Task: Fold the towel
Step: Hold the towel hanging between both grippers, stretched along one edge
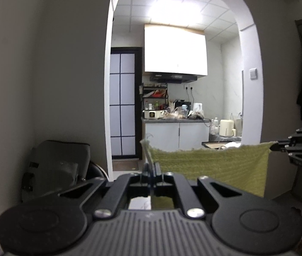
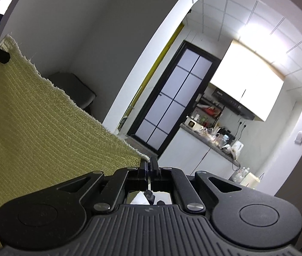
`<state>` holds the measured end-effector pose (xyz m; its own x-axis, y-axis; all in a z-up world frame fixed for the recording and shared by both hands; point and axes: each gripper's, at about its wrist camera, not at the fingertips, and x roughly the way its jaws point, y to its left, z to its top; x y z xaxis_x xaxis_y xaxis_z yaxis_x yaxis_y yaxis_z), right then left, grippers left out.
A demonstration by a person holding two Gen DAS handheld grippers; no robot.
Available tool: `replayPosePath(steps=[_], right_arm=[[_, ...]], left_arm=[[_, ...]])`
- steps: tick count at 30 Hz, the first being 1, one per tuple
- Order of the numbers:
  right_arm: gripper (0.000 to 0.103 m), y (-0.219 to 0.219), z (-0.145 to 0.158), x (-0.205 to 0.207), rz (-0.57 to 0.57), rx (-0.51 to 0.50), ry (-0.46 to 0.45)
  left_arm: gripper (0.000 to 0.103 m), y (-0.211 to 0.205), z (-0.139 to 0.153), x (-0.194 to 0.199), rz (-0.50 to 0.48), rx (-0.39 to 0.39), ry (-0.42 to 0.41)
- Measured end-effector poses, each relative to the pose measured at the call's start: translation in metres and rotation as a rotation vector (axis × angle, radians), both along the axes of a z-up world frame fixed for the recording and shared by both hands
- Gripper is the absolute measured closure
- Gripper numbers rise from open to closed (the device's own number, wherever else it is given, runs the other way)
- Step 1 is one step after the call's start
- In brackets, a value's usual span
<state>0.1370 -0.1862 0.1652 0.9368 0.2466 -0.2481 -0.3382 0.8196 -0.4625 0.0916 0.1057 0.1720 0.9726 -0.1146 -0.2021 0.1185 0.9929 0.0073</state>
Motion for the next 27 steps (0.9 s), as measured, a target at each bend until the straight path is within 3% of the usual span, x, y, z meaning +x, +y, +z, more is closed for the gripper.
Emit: replayPosePath(steps=[9, 21, 27], right_arm=[[0.101, 0.011, -0.036, 0.064, -0.002, -0.025, 0.082], [0.101, 0.015, -0.089, 0.119, 0.028, -0.045, 0.171], [0.101, 0.016, -0.106, 0.141, 0.057, -0.063, 0.213]], left_arm=[[0.1, 0.009, -0.025, 0.057, 0.005, -0.003, 0.08], [0.1, 0.021, -0.071, 0.113, 0.032, -0.01, 0.18], [0.1, 0.014, -0.091, 0.134, 0.062, -0.052, 0.213]])
